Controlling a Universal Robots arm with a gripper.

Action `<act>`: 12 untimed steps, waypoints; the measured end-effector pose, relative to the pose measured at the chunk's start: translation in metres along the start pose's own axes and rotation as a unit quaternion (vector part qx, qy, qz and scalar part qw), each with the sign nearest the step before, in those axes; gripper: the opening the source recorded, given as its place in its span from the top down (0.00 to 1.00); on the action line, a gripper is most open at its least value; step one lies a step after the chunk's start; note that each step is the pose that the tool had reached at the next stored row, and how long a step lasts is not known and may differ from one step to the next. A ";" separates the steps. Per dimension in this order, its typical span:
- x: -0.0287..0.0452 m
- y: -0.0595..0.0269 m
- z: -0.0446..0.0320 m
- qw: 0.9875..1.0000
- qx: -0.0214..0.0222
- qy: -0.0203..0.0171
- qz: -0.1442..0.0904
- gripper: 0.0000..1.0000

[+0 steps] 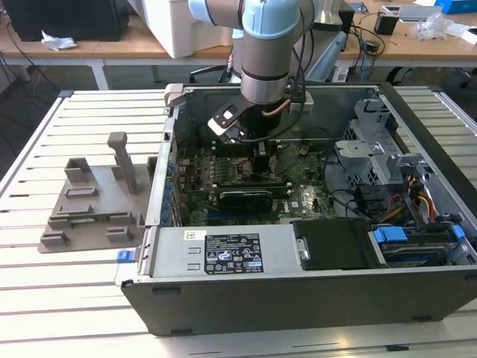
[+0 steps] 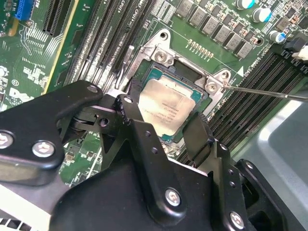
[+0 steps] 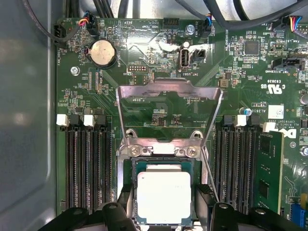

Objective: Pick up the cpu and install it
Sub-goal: 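Place the cpu into insertion slot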

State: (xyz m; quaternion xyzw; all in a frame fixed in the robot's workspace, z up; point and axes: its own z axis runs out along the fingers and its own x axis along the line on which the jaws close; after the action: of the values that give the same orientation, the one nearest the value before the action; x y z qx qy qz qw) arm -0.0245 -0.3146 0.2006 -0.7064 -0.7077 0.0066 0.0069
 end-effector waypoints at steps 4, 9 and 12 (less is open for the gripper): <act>0.0007 -0.0006 0.0000 1.000 0.000 0.000 0.000 0.38; 0.0016 -0.0014 0.0000 1.000 0.000 0.000 0.000 0.38; 0.0028 -0.0018 0.0000 1.000 0.000 0.000 0.000 0.38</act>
State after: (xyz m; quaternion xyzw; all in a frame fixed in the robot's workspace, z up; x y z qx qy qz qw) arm -0.0263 -0.3118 0.2006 -0.7064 -0.7078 0.0065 0.0069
